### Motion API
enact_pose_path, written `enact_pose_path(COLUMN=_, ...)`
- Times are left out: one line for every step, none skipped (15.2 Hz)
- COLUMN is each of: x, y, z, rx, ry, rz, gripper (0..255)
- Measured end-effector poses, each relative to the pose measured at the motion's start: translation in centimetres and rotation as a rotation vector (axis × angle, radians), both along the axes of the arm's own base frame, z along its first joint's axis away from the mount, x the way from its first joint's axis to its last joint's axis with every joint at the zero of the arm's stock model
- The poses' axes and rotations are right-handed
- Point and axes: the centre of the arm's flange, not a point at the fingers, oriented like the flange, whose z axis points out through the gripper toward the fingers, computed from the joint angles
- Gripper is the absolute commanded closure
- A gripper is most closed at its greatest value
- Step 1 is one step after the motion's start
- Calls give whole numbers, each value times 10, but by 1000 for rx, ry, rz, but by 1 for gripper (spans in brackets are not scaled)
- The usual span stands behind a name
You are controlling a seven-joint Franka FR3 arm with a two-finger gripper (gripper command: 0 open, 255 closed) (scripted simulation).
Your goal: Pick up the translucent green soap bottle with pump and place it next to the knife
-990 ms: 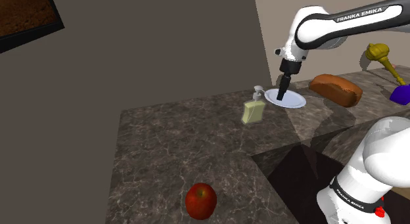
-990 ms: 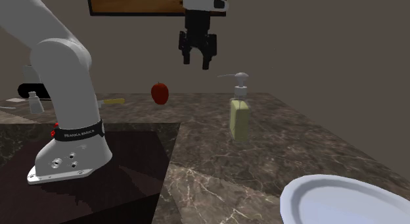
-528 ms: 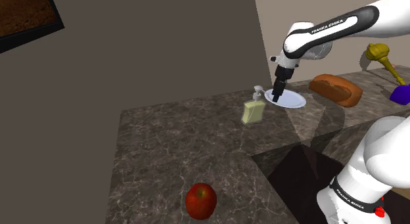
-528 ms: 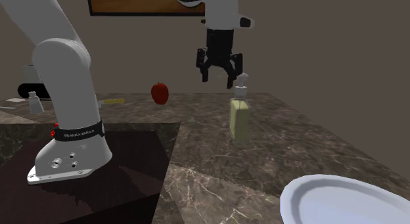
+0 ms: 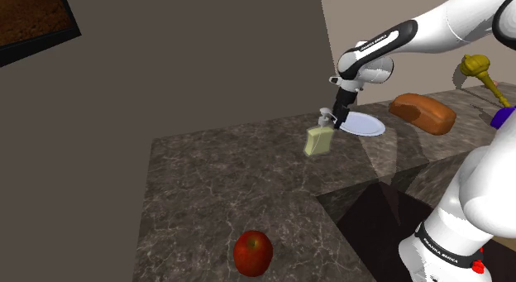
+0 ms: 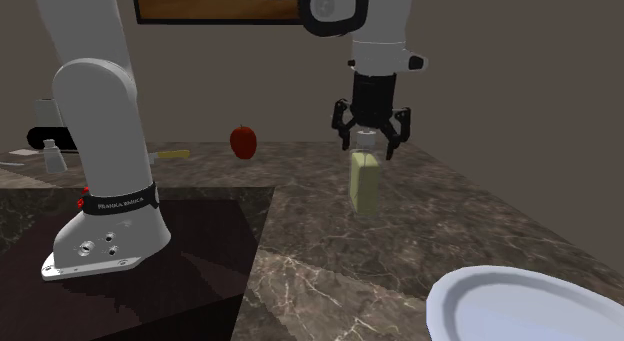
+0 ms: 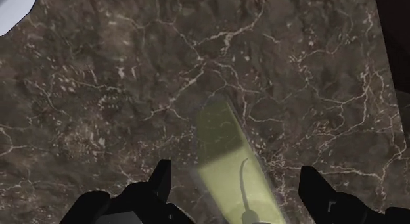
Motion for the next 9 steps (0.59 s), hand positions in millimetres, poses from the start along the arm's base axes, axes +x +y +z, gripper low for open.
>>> enact_pose_path(x=1, y=-1, z=-5, rx=0, ry=-2, rz=4, gripper=0)
enact_pose_path(x=2, y=-1, z=-10, rx=0, ry=-3, rz=6, gripper=0)
enact_pose_path(x=3, y=-1, z=-16, rx=0, ry=-3, rz=7, gripper=0)
enact_pose_path(x=4, y=-1, z=-20, rx=0, ry=-4, rz=7, gripper=0)
enact_pose_path(x=4, y=0, z=-26, rx=0, ry=-4, rz=7, gripper=0)
enact_pose_path(x=5, y=2, z=-33, rx=0, ry=-4, rz=8, gripper=0)
enact_pose_path(x=5, y=3, z=-36, rx=0, ry=-4, rz=8, gripper=0)
enact_pose_path(x=5, y=3, z=-38, rx=0, ry=-4, rz=8, gripper=0)
enact_pose_path(x=5, y=3, z=-38, rx=0, ry=-4, rz=8, gripper=0)
